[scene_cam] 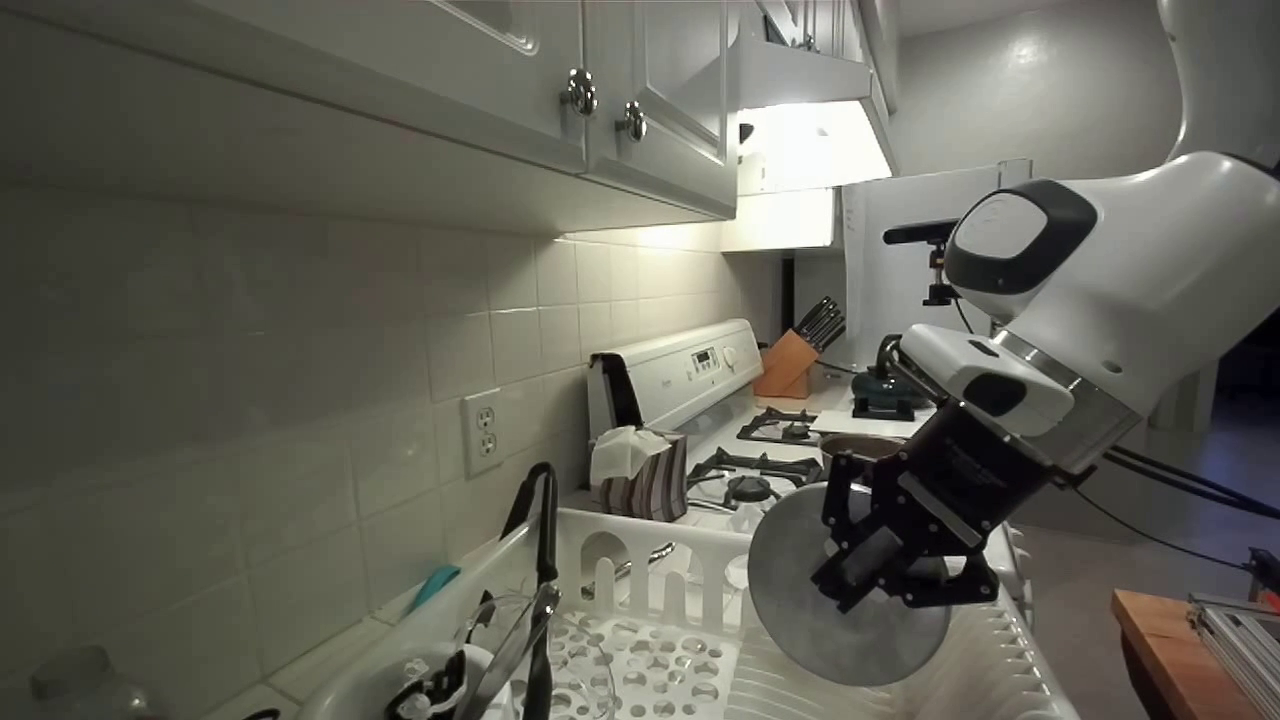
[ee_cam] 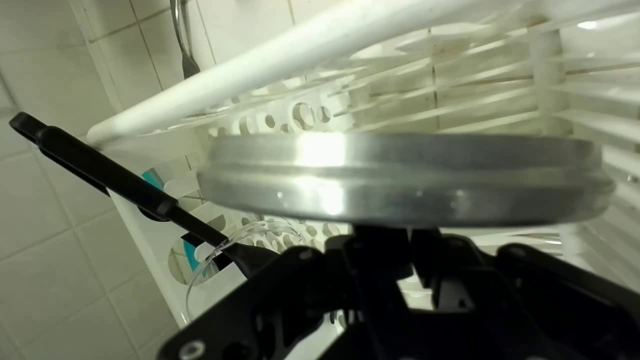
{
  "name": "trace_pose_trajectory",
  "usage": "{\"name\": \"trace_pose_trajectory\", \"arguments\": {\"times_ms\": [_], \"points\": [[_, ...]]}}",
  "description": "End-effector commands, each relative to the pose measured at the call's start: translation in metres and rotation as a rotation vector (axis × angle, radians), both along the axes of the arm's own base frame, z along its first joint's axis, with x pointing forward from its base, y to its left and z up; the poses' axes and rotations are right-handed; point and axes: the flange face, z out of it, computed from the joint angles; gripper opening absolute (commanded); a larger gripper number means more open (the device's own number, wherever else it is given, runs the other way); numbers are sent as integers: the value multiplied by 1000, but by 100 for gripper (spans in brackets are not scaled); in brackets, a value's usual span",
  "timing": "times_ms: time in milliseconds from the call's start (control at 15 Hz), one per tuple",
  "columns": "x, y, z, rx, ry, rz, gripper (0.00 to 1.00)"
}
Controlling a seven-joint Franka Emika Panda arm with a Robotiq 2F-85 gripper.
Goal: Put the lid in the drying rack
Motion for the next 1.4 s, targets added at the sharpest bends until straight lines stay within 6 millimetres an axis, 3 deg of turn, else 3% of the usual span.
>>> {"name": "trace_pose_trajectory", "arguments": {"times_ms": [0,67,200,467,667,1000,1333], "points": [[-10,-7,5,9,-5,-4,26],[-3,-8,3,6,3,5,50],[-2,-10,5,8,-4,2,53],[-1,-8,8,6,-18,-38,81],[6,7,24,-8,-106,-59,100],[47,41,73,85,-310,-228,100],[57,39,104,311,-363,-362,100]]}}
